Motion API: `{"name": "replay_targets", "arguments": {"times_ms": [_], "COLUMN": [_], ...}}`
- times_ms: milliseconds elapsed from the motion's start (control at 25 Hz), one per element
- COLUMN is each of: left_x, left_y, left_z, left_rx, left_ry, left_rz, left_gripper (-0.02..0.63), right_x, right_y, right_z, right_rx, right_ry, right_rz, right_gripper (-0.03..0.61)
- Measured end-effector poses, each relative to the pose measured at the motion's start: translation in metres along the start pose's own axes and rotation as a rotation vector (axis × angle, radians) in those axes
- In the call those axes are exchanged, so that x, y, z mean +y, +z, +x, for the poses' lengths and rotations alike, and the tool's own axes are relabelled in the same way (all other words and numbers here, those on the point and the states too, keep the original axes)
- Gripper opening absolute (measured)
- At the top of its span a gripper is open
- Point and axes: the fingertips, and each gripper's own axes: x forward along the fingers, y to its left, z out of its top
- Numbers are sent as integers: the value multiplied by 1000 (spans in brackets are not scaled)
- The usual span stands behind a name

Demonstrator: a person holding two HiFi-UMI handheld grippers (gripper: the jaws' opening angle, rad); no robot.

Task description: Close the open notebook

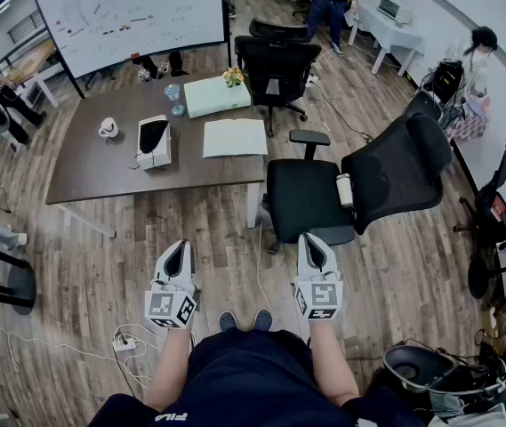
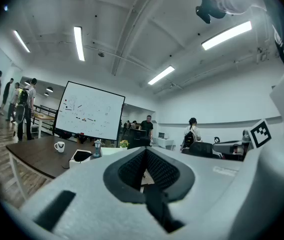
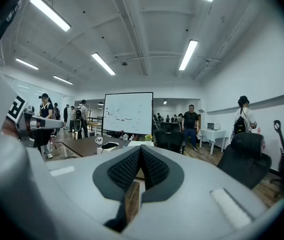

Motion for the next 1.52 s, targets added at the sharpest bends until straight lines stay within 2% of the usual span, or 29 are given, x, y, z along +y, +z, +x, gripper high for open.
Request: {"name": "replay_targets", "arguments": {"times_ms": [320, 480, 720, 1040, 1360, 1520], "left_x": [1, 0, -2, -10, -26, -32], "left_y": [-1, -9, -6, -10, -15, -23], "left_z": [1, 3, 7, 7, -5, 5], "left_rx": [-28, -11, -55, -50, -67, -49], "left_ry": [-21, -6, -2, 39, 26, -12], "left_rz": [-12, -8, -21, -25, 2, -4], "left_gripper": [-5, -5, -9, -9, -12, -12], "right_x": [6, 0, -11, -13, -22, -28], "right_y": [-6, -15, -18, -11, -25, -27], "right_z": [5, 3, 5, 4, 0, -3], "right_rx": [13, 26, 20, -15, -8, -12], "right_ry": [14, 4, 5, 57, 72, 56], "right_rz": [11, 48, 68, -5, 2, -11], "right_gripper": [11, 11, 11, 11, 11, 11]}}
